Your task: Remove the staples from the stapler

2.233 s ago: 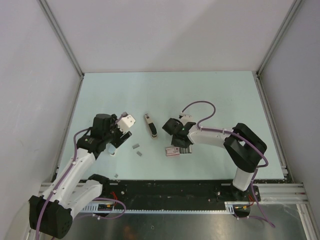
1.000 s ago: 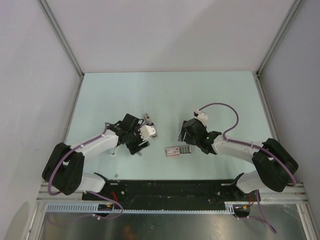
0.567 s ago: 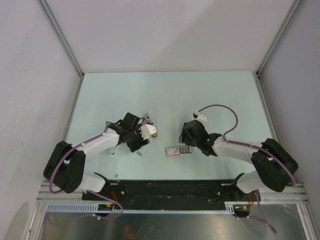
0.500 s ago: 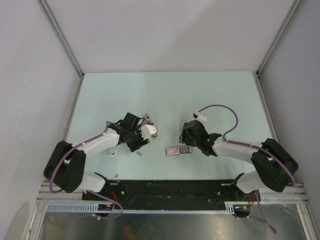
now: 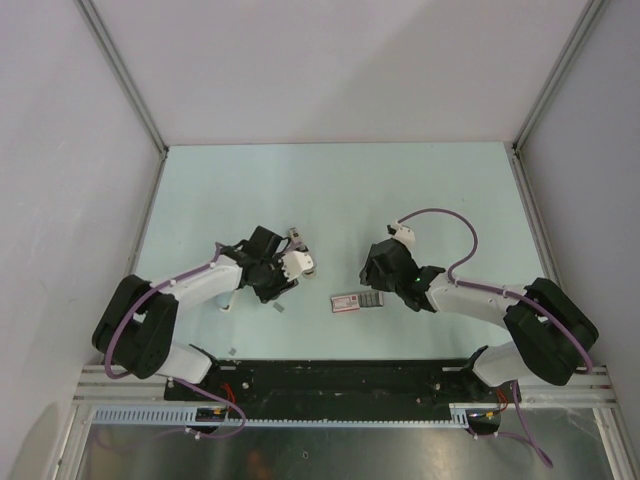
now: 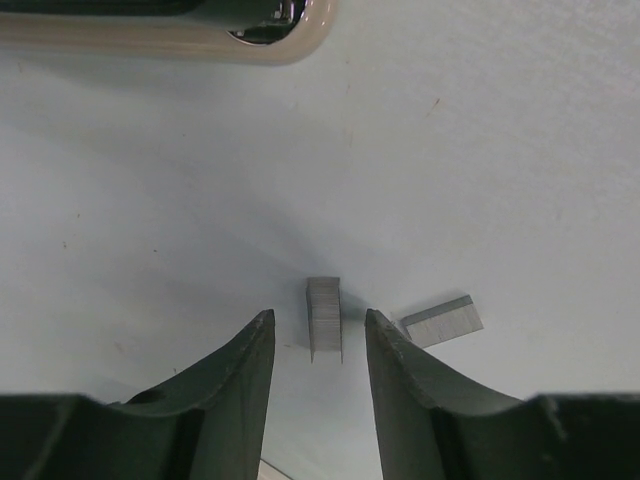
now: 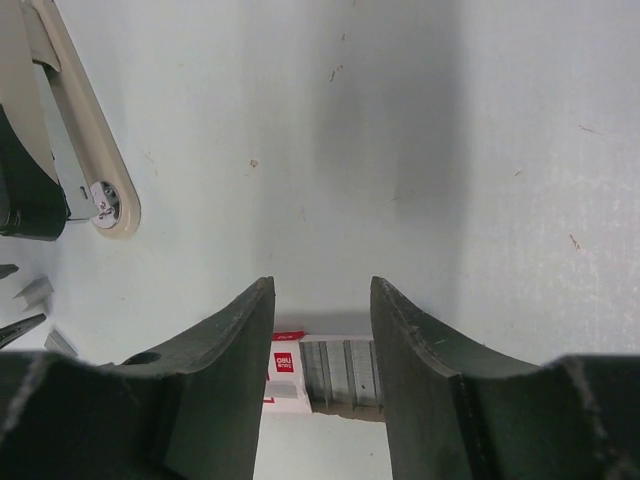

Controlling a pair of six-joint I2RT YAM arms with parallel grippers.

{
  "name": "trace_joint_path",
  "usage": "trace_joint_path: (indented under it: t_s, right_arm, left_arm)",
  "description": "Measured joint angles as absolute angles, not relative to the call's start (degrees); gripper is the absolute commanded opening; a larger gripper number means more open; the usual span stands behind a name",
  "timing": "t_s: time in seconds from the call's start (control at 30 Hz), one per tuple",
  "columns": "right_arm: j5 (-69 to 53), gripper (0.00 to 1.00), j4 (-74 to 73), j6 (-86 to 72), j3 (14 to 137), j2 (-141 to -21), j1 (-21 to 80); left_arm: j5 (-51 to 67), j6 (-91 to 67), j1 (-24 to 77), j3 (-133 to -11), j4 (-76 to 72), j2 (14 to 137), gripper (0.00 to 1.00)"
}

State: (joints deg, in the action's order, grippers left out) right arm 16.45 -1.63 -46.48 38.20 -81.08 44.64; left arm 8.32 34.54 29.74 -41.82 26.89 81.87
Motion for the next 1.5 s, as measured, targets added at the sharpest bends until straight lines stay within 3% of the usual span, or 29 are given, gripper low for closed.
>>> trace_joint_path:
  t_s: [0.27, 0.8, 1.0, 1.13, 1.33, 1.5]
  right_arm:
    - [15.53, 0.44, -0.19, -46.57, 37.34, -81.08, 44.45]
    - [14.20, 0.43, 1.23, -46.54, 36.40, -80.03, 44.45]
    - [14.04, 0.43, 1.58, -46.52, 36.38, -79.57, 44.45]
    - [14.02, 0.43, 1.89, -46.52, 36.34, -79.53, 44.45]
    - [13.82, 0.46, 2.02, -46.50, 35.62, -79.24, 44.45]
    - [13.56, 0.51, 2.04, -46.41, 35.46, -78.74, 44.51]
  left_arm:
    - [9.08, 34.46, 29.74, -41.82, 26.89, 82.89, 0.28]
    - [9.17, 34.44, 29.76, -42.63, 26.65, 83.90, 0.38]
    - [9.08, 34.44, 29.76, -42.76, 26.55, 84.01, 0.38]
    - [9.21, 34.30, 29.78, -43.05, 26.70, 84.36, 0.31]
    - [10.02, 33.71, 29.89, -43.75, 26.68, 85.34, 0.11]
    - [10.28, 33.36, 29.89, -44.16, 26.87, 85.65, 0.05]
